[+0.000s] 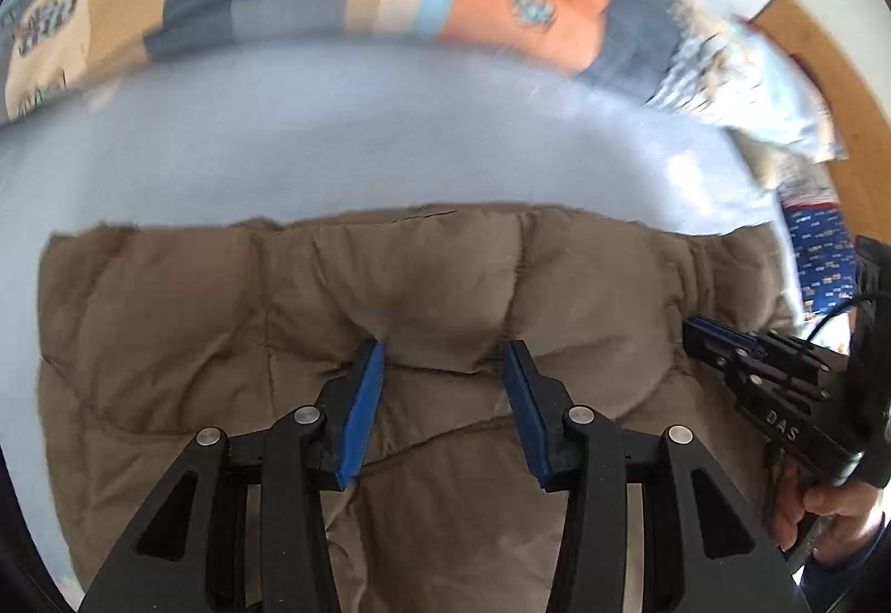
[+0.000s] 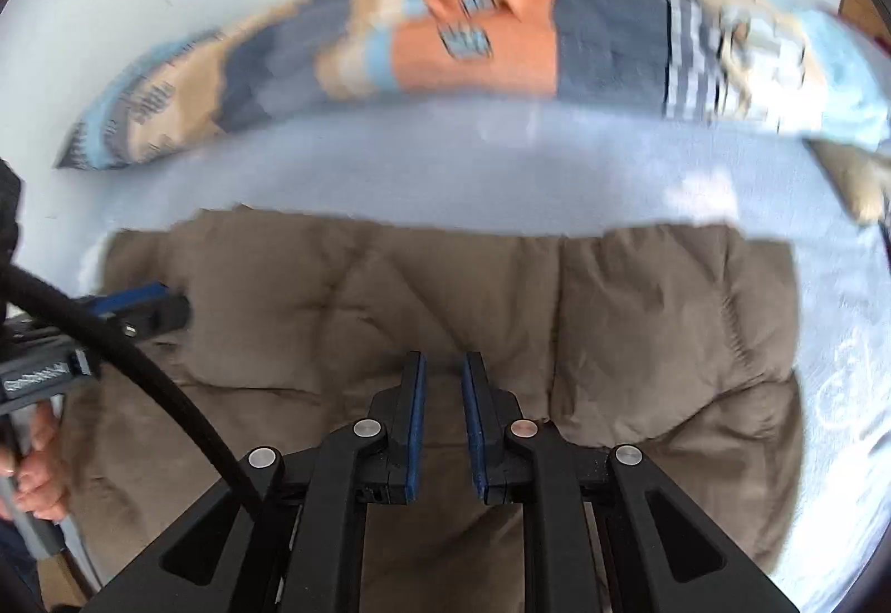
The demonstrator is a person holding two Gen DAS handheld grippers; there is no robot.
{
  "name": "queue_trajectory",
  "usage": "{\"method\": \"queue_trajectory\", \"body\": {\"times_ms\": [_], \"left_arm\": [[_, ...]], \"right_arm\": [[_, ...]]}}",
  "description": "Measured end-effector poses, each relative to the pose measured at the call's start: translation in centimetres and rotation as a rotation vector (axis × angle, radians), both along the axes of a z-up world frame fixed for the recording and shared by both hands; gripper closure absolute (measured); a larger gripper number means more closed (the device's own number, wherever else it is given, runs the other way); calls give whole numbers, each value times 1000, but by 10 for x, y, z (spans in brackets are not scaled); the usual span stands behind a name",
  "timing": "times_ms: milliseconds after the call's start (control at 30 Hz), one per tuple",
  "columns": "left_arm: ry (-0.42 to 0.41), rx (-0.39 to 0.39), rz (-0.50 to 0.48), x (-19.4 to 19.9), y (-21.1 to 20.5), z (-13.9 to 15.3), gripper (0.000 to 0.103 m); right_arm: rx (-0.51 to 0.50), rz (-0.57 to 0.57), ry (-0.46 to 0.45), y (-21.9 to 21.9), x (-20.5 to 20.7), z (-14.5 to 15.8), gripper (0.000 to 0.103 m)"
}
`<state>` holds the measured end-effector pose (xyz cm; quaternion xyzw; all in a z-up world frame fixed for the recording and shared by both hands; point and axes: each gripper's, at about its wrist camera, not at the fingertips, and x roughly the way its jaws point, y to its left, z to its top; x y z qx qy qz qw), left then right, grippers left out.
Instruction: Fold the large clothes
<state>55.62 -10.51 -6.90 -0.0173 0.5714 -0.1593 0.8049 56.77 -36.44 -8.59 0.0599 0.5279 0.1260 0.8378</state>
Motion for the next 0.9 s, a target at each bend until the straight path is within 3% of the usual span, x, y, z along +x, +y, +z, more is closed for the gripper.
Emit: {"method": "queue_trajectory", "body": {"times_ms": [167, 333, 433, 500, 600, 700, 833, 900], "left_arm": [[30, 12, 26, 8, 0, -7, 60], [-94, -101, 4, -23, 18, 40, 61], [-178, -122, -24, -62, 41, 70, 61], [-221, -112, -39, -91, 61, 82, 61], [-267, -82, -13, -133, 101, 93, 61], [-282, -81, 77, -161, 139, 91, 61], [-310, -11, 196, -180, 165, 75, 61], [-272, -81, 204, -175, 164, 64, 61]], "right_arm": [[24, 2, 94, -7, 17, -32, 88], [84, -24, 35, -21, -1, -3, 88], [127, -1, -75, -36, -43, 41, 87], [134, 14, -125, -40, -77, 62, 81], [160, 21, -163, -47, -130, 79, 77], [201, -37, -223, -62, -186, 86, 74], [188, -135, -219, -63, -217, 76, 74], [194, -188, -227, -55, -226, 68, 74]]}}
